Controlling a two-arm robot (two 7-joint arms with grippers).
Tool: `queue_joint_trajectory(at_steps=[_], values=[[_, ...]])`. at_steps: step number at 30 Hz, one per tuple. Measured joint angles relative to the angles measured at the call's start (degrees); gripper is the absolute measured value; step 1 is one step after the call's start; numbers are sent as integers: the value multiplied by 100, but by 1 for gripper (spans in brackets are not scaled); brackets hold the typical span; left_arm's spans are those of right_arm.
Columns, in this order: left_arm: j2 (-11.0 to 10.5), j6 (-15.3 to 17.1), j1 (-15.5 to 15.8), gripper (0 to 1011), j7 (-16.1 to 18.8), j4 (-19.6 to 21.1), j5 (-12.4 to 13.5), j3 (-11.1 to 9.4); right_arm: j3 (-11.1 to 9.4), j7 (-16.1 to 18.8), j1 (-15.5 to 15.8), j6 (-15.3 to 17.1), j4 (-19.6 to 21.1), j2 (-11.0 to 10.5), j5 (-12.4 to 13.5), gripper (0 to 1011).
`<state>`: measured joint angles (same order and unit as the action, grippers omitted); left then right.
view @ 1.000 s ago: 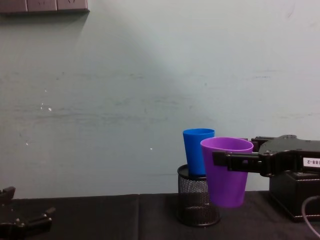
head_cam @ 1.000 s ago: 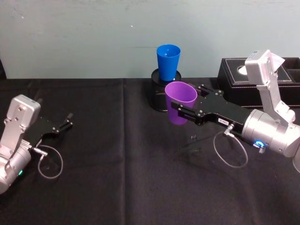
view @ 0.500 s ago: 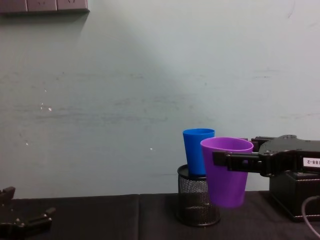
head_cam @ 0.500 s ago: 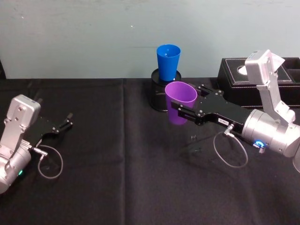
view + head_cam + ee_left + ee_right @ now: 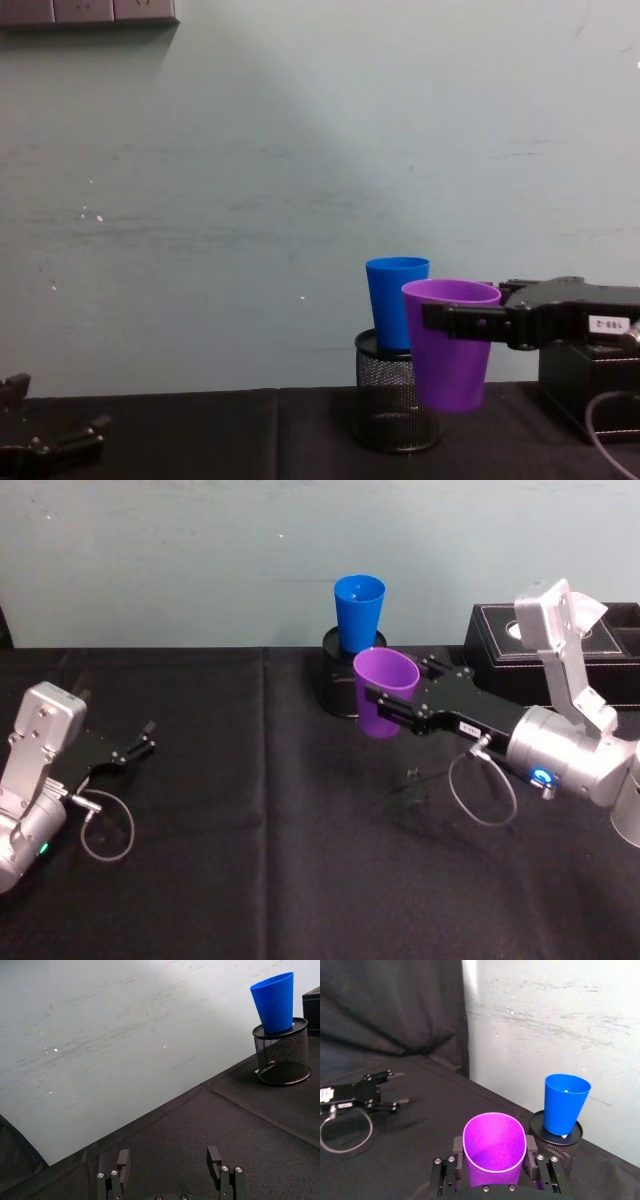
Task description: Pick up one cup with a gripper and tap it against the other cup.
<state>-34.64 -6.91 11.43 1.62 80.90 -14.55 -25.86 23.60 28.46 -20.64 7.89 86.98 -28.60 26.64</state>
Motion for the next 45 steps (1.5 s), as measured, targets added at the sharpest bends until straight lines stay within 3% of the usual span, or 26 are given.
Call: queue_joint_trajectory(at_steps=[9, 24, 45], values=[[0, 0, 0, 1000, 0, 0, 0, 0, 79, -69, -376, 25, -620, 296, 63, 719], [0, 0, 0, 1000, 0, 0, 0, 0, 204, -298, -920, -261, -1541, 791, -322, 719], [0, 0, 0, 1000, 0, 0, 0, 0, 157, -148, -1617, -547, -2752, 1355, -626, 718]])
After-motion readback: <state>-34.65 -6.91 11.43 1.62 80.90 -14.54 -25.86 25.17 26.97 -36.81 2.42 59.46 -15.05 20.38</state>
